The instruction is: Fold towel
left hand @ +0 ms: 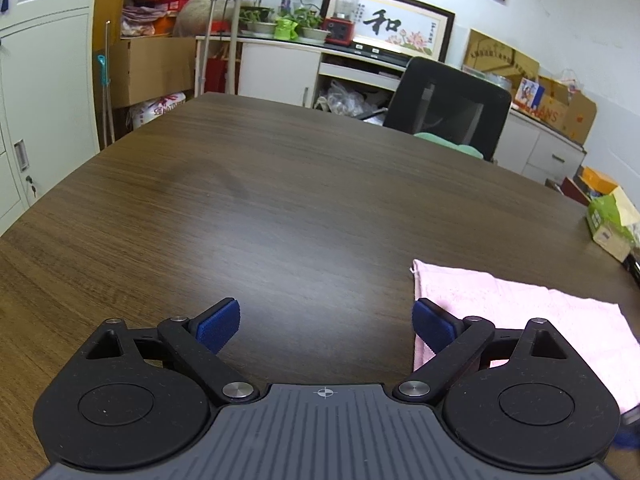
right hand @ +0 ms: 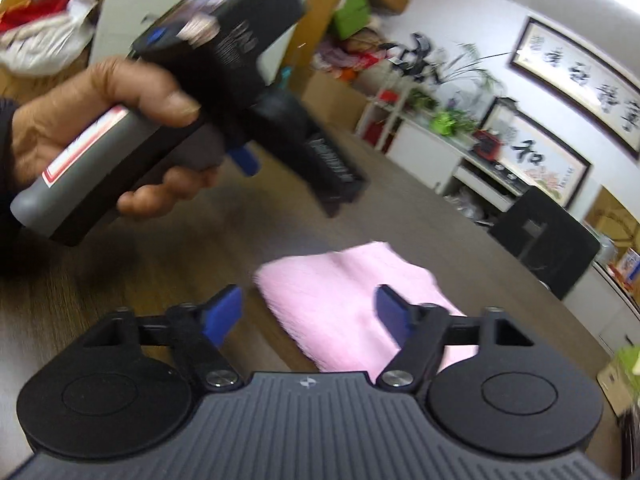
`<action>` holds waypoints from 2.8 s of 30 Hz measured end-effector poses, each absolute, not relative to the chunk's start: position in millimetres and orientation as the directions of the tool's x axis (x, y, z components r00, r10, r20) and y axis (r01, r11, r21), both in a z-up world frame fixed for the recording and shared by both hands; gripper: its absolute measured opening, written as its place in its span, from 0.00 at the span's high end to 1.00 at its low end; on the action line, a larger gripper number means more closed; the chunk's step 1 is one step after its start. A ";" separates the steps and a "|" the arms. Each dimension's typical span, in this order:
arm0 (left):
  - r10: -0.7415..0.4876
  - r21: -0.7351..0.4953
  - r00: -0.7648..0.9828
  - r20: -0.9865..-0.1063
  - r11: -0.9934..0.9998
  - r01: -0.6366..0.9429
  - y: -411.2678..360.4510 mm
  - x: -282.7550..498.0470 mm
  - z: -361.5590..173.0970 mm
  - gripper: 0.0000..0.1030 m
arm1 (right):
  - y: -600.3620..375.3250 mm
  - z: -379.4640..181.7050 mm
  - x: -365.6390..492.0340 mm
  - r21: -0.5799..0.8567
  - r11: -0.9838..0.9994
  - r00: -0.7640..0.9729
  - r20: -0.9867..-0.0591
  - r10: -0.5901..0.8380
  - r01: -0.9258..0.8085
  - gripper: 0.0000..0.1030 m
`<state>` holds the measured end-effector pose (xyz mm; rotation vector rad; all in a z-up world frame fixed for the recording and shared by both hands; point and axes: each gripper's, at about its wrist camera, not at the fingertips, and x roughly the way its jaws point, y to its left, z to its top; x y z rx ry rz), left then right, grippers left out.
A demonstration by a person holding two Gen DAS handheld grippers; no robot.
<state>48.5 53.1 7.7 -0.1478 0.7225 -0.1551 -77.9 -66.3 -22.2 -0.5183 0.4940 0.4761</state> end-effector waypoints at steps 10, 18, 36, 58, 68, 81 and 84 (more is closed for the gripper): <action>-0.221 -0.220 0.729 -0.648 0.970 0.100 56.0 50.1 7.9 0.04 | -52.4 -24.6 -58.8 -0.323 0.756 0.735 -0.611 0.293 -0.570 0.52; -0.263 -0.267 0.684 -0.680 0.958 0.102 57.2 56.5 0.7 0.04 | -51.8 -25.7 -52.8 -0.265 0.775 0.708 -0.637 0.306 -0.573 0.79; -0.537 -0.529 0.568 -0.624 0.825 0.198 58.2 65.7 -13.7 0.00 | -139.4 15.5 -56.5 0.085 0.834 0.701 -0.500 0.508 -0.545 0.92; -0.645 -0.690 0.470 -0.602 0.717 0.100 43.8 98.5 -37.8 0.92 | -184.7 17.7 -71.4 0.150 0.824 0.703 -0.453 0.548 -0.546 0.92; -0.647 -0.645 0.523 -0.555 0.732 0.221 8.6 91.6 22.1 0.94 | -231.1 35.6 -87.6 0.220 0.839 0.758 -0.361 0.543 -0.497 0.92; -0.619 -0.371 0.461 -0.636 0.769 0.521 -156.9 65.1 69.9 0.92 | -330.1 21.3 -132.9 0.291 0.899 0.852 -0.319 0.415 -0.329 0.92; -0.578 -0.291 0.443 -0.685 0.775 0.560 -195.1 59.7 55.6 0.92 | -345.9 5.1 -132.3 0.306 0.917 0.852 -0.377 0.364 -0.256 0.92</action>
